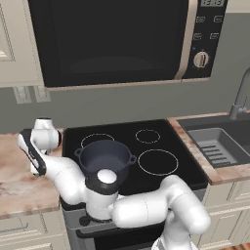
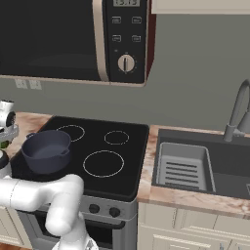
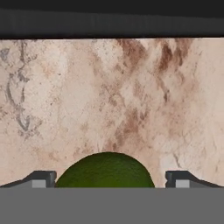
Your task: Turn on the burner for the pot on the stove. Wait thirty seconds for the pot to heat up. Then add the lime to the pot.
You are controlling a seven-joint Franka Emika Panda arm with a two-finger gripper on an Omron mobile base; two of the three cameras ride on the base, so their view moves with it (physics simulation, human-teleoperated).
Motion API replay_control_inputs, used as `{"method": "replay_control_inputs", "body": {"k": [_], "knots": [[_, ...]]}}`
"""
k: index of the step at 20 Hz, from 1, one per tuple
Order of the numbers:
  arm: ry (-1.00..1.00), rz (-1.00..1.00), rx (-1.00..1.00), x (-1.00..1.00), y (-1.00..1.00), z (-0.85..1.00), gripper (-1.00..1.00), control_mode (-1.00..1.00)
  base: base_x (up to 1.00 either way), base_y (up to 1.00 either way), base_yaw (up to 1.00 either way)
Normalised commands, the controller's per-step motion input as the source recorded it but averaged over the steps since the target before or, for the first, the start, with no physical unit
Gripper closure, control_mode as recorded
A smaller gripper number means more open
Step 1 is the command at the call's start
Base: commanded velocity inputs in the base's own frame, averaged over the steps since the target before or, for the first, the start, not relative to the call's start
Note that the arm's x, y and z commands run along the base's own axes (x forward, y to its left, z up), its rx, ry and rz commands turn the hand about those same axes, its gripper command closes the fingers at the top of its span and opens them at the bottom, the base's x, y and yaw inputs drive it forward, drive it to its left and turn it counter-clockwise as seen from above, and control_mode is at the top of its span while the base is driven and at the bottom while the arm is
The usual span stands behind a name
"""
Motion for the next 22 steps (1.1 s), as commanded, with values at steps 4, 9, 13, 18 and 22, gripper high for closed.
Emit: {"method": "replay_control_inputs", "body": {"k": [4, 9, 13, 18, 22], "knots": [[0.00, -0.06, 0.00, -0.02, 0.14, 0.00, 1.00, -1.00, 0.00, 0.00, 0.00], [0.00, 0.00, 0.00, 0.00, 0.11, 0.00, 1.00, -1.00, 0.00, 0.00, 0.00], [0.00, 0.00, 0.00, -0.01, 0.06, 0.01, 1.00, -1.00, 0.00, 0.00, 0.00], [-0.01, 0.00, -0.02, -0.20, 0.00, 0.07, 1.00, -1.00, 0.00, 0.00, 0.00], [-0.13, -0.02, 0.00, -0.65, 0.00, 0.03, 1.00, -1.00, 0.00, 0.00, 0.00]]}}
